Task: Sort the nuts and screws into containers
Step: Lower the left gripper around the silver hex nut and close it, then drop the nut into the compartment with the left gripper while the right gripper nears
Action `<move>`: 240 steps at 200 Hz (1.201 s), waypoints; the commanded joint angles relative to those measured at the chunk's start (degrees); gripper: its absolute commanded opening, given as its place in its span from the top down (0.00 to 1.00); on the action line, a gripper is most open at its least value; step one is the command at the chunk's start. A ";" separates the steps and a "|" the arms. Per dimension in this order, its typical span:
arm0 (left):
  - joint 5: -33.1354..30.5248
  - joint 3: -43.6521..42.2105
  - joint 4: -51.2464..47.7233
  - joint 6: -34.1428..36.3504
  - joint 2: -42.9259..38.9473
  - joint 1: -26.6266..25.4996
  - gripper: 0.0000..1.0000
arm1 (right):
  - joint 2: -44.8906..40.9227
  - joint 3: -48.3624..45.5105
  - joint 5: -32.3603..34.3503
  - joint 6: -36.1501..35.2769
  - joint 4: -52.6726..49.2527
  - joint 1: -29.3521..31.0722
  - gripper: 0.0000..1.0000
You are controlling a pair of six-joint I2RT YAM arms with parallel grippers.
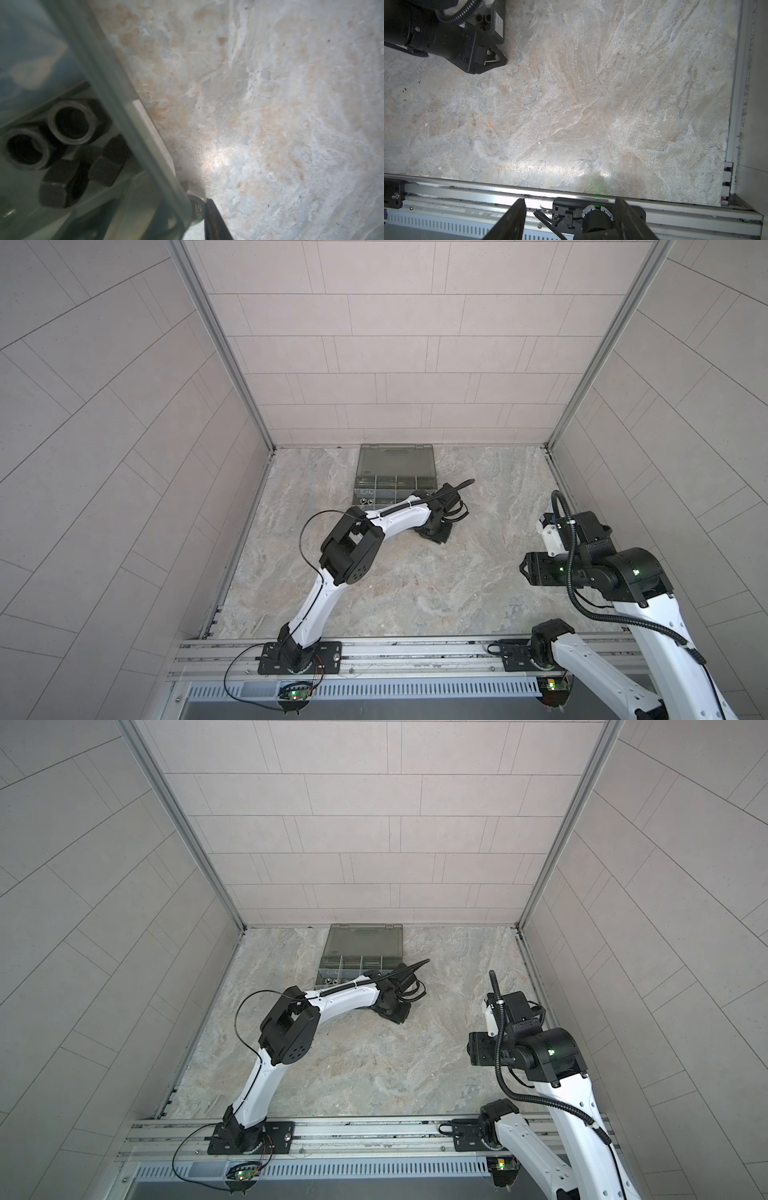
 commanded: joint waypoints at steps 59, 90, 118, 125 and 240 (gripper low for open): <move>-0.17 1.87 -5.83 1.50 -1.97 -0.70 0.81 | -0.65 0.12 1.12 -0.28 -0.37 -0.25 0.31; -1.30 3.07 -8.68 1.94 -5.62 -0.76 0.82 | 0.80 0.34 0.65 -0.98 1.02 -0.25 0.32; -3.61 5.95 -12.43 3.47 -9.07 -0.59 0.82 | 2.84 1.05 -0.62 -1.03 3.39 -0.25 0.32; -4.34 6.84 -13.44 3.69 -9.81 -0.57 0.82 | 3.22 1.15 -0.75 -0.99 4.00 -0.25 0.32; -8.23 0.98 -14.39 5.37 -20.82 16.12 0.82 | 15.31 7.91 -7.14 0.36 14.21 0.42 0.31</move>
